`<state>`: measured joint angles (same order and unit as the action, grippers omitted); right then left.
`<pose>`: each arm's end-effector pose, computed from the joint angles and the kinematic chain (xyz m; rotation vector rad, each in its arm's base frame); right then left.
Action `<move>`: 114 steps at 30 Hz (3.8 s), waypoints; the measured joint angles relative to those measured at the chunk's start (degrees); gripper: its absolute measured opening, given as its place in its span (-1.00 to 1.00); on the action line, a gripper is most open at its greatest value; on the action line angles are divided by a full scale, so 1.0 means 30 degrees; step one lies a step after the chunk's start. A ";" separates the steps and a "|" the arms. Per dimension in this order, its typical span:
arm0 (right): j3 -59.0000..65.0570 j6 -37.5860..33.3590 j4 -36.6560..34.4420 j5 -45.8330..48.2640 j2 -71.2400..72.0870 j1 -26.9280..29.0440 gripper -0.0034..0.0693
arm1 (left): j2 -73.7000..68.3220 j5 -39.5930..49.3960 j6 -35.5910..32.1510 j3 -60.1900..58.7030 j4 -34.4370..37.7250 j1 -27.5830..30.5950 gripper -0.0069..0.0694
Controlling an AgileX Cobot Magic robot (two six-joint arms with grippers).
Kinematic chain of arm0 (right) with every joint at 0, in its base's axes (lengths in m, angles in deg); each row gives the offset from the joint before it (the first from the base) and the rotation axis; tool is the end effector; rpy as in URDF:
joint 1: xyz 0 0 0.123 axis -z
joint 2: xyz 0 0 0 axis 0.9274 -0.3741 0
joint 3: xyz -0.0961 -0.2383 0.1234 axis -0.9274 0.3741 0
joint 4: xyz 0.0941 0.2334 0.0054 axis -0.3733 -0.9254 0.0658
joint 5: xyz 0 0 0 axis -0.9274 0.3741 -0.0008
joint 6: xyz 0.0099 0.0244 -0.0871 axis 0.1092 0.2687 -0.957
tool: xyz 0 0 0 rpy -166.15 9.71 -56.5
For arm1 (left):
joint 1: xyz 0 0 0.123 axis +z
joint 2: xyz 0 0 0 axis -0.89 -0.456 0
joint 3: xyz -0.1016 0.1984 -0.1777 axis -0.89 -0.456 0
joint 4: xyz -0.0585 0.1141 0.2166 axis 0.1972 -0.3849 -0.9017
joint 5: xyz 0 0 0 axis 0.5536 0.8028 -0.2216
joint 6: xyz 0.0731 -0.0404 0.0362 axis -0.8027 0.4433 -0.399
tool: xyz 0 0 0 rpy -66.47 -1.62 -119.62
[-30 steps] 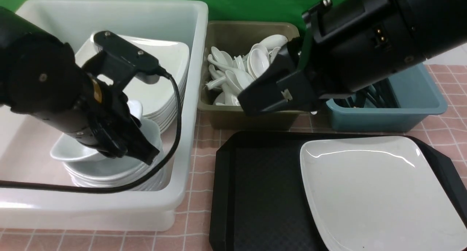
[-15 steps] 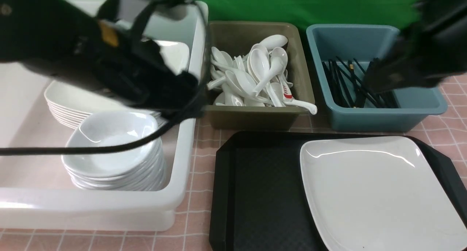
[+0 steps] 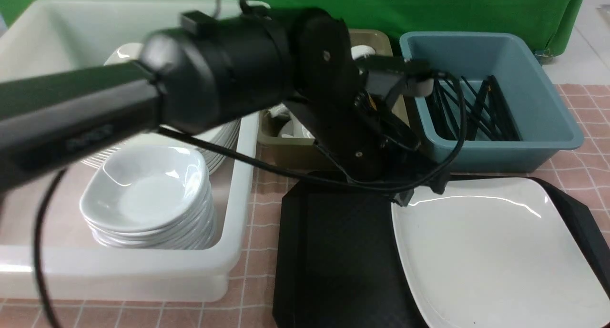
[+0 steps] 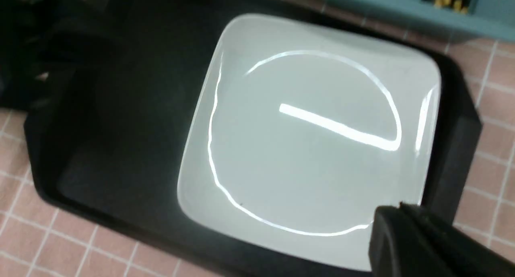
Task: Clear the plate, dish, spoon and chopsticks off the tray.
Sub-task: Use the left arm to grab a plate from the dinner plate, then use the left arm to put the plate into the large storage box on the left
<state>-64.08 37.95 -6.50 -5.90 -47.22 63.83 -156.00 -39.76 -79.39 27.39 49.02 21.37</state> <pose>0.2119 0.0248 0.4039 -0.4183 2.4061 0.0516 0.3040 -0.2974 0.2643 0.8028 2.5891 -0.6077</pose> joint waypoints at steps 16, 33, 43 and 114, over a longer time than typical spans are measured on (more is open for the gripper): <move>0.1369 -0.2322 -0.3956 -0.1745 0.0616 0.0000 -0.80 | -0.5187 -0.6544 0.0886 0.0732 -0.1219 0.0041 0.58; 0.1369 -0.2799 -0.4206 -0.2624 0.0640 0.0000 -0.80 | -0.6352 -0.8610 0.1296 0.0869 0.0286 0.0055 -0.47; 0.0658 -0.2725 -0.4206 -0.2119 0.0681 0.0000 -0.80 | -0.3854 -0.5640 0.0203 0.0929 -0.0407 0.0059 -0.60; -1.4323 0.1763 -0.2391 -0.0150 -1.1360 -1.0331 -0.82 | 0.1206 -0.6076 -0.4874 -0.1291 1.0033 2.0686 -0.76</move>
<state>-107.05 43.24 -13.67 -6.35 -81.30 32.83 -152.38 -57.99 -94.02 23.52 79.11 83.43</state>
